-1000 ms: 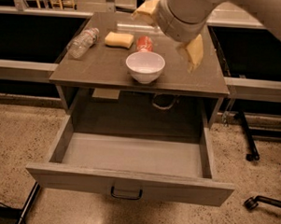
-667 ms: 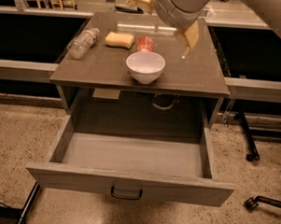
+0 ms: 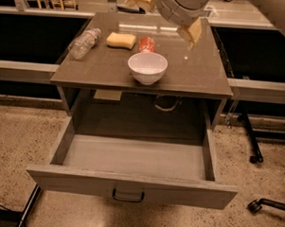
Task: Place water bottle into top drawer
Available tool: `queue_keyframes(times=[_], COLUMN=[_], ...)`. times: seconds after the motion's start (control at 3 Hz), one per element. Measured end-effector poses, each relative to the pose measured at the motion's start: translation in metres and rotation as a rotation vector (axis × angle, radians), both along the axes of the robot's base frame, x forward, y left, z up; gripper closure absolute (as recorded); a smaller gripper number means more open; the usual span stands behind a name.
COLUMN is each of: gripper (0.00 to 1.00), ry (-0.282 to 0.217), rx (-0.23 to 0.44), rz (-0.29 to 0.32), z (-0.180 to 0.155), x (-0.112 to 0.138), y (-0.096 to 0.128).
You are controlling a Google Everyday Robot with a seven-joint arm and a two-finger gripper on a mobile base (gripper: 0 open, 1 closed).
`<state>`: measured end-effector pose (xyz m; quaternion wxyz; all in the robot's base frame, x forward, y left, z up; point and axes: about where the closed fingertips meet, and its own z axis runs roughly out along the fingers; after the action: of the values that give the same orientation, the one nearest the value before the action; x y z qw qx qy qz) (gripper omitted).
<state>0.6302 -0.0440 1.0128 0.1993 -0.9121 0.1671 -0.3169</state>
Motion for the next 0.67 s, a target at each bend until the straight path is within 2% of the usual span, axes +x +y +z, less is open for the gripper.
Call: queue_keyframes(times=[0.33,0.67], gripper=[0.0,0.0], ry=[-0.034,-0.083], rx=[-0.066,-0.158], rz=[0.072,0.127], z=[0.006,0.008], x=[0.007,0.042], y=[0.014,0.035])
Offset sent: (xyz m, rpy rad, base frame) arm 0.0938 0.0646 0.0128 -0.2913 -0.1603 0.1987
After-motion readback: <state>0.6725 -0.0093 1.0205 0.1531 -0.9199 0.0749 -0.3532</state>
